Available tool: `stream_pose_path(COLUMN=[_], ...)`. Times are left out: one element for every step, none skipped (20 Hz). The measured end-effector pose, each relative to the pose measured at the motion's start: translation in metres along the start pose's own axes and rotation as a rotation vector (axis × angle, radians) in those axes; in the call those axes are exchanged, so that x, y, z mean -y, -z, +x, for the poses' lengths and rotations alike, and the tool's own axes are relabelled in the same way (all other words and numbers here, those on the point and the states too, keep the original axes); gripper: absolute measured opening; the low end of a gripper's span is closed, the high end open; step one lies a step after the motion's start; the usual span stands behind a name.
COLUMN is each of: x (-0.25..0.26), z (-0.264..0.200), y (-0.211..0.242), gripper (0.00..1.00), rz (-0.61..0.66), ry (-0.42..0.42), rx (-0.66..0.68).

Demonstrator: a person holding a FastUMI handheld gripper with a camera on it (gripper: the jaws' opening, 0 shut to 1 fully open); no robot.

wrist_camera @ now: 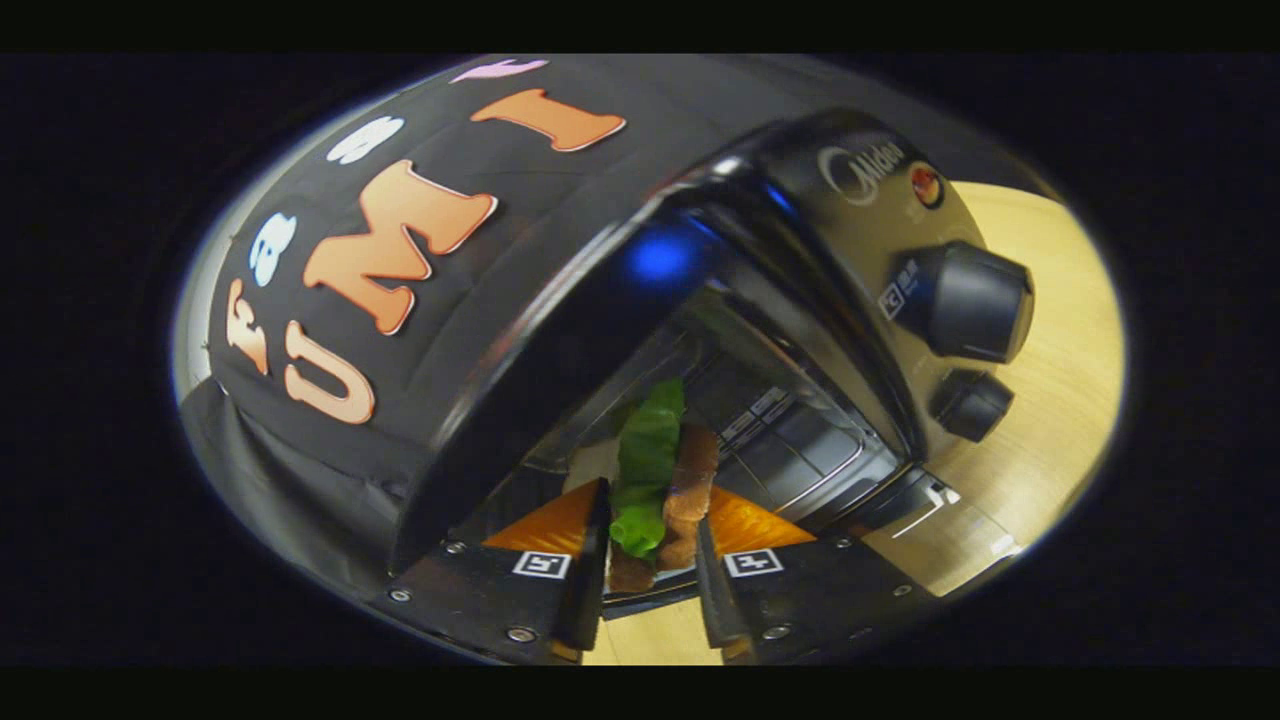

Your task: Open the toaster oven, put the food inside, and close the toaster oven door.

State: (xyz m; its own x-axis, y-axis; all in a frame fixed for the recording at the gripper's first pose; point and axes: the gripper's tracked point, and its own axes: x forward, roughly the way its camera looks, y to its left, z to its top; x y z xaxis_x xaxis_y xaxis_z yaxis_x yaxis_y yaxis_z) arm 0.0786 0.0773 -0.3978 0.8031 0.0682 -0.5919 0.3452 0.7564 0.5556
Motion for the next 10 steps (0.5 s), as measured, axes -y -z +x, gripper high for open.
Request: stream_pose_path(x=[0.003,0.005,0.007,0.01,0.014,0.019,0.026,0.032,0.036,0.038], z=[-0.004,-0.009,-0.013,-0.019,-0.023,-0.03,-0.039,-0.047,-0.056,-0.066], y=[-0.004,-0.006,-0.007,-0.01,-0.011,-0.011,-0.009,-0.006,-0.003,-0.003], gripper=[0.46,0.55,0.6,0.66,0.72,0.77,0.78,0.83,0.86,0.9], rz=[-0.023,-0.056,-0.094,-0.144,-0.2,-0.246,-0.282,-0.308,-0.336,-0.373], ry=[0.015,0.034,0.048,0.066,0.078,0.091,0.109,0.119,0.127,0.124], rx=[0.006,0.002,-0.003,-0.01,-0.025,-0.036,-0.059,-0.082,-0.101,-0.112])
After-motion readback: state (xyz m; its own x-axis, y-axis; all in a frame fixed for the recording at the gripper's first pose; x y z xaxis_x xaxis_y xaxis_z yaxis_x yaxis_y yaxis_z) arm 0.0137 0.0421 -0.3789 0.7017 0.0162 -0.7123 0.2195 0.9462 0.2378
